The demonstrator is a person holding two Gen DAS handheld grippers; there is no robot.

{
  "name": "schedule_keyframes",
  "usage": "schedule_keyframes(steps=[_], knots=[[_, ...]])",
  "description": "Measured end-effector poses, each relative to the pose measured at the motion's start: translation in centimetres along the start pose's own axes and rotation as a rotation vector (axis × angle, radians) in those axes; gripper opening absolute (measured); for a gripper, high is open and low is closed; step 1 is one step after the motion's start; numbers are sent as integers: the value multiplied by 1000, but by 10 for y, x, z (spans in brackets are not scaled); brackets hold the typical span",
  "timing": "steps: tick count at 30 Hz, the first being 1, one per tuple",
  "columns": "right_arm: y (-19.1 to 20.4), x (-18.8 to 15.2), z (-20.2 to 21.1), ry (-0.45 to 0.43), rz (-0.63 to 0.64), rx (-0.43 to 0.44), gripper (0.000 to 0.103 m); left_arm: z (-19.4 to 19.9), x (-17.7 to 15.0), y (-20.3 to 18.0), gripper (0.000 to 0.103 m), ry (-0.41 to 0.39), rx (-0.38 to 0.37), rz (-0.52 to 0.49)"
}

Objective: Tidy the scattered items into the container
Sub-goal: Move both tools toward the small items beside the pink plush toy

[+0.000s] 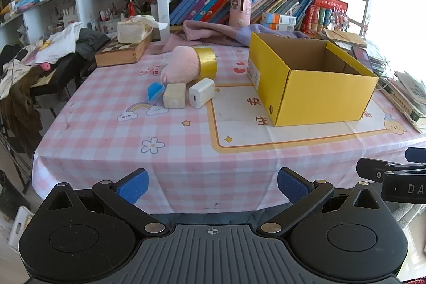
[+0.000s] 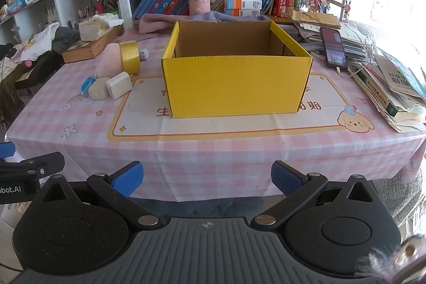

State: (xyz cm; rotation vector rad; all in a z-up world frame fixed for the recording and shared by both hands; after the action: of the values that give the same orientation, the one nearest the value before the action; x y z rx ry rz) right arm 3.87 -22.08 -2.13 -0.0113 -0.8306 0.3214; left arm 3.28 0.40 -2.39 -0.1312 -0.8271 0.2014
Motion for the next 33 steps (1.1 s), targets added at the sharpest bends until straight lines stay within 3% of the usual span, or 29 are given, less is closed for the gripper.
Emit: schedule_keyframes(steps=[12,33], knots=[[-1,-5,1,19,-9,-21,103,1,-5,1,103,16,2,0],[24,-5,3,14,35,85,103,0,-11,14,103,52,16,3]])
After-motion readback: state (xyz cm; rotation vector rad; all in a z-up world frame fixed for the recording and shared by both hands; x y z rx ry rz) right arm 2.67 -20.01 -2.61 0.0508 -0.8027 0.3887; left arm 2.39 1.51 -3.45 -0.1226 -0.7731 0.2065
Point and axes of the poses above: each gripper's, at about its wrist camera, not at the fingertips, and z roughly against the way its jaws point, y to its left, x to its top, the point moved 2 cm from there along -z, roughly the way its jaws point, and after that the axes turned 14 degrees about z, right-handed, at the moved point
